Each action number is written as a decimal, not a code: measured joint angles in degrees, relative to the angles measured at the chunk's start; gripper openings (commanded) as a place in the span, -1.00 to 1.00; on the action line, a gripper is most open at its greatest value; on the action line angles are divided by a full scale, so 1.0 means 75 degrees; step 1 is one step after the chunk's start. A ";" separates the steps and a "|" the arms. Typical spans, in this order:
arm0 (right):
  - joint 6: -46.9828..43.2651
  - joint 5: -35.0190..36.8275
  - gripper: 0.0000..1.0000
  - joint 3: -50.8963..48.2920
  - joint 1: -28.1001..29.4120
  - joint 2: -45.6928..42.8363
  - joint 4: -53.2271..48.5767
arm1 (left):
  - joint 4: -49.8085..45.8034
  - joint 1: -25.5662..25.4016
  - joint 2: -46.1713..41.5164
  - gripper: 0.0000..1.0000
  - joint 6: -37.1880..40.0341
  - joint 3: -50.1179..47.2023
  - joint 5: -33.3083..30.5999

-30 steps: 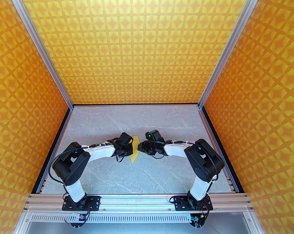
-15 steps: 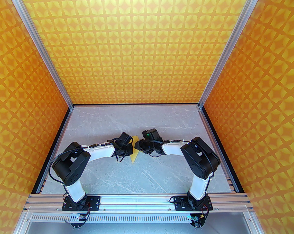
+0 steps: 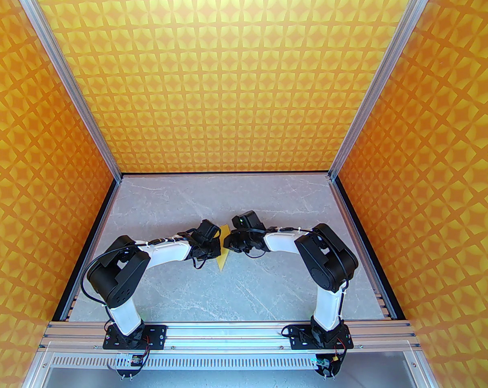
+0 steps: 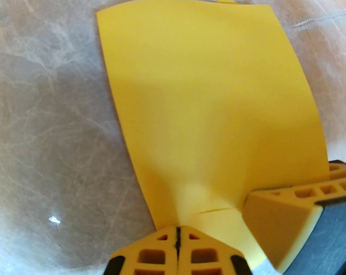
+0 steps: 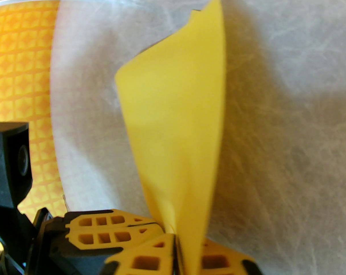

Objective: Fold a paper plane with a square sheet of paper (fold left side to right side)

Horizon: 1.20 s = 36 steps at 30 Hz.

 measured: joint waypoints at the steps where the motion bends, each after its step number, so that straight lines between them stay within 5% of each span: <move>1: -0.0099 0.0105 -0.91 0.0134 0.0032 0.0017 -0.0219 | 0.0006 0.0000 0.0000 -1.00 0.0000 0.0000 0.0006; 14: -0.0472 0.0950 -1.00 0.0854 0.0219 0.0271 -0.1743 | 0.0157 0.0000 -0.0516 -1.00 -0.0082 -0.0233 0.0152; 36: -0.0472 0.1137 -1.00 0.1139 0.0280 0.0373 -0.2162 | 0.1215 -0.0635 -0.0740 -1.00 -0.0947 -0.1279 0.0927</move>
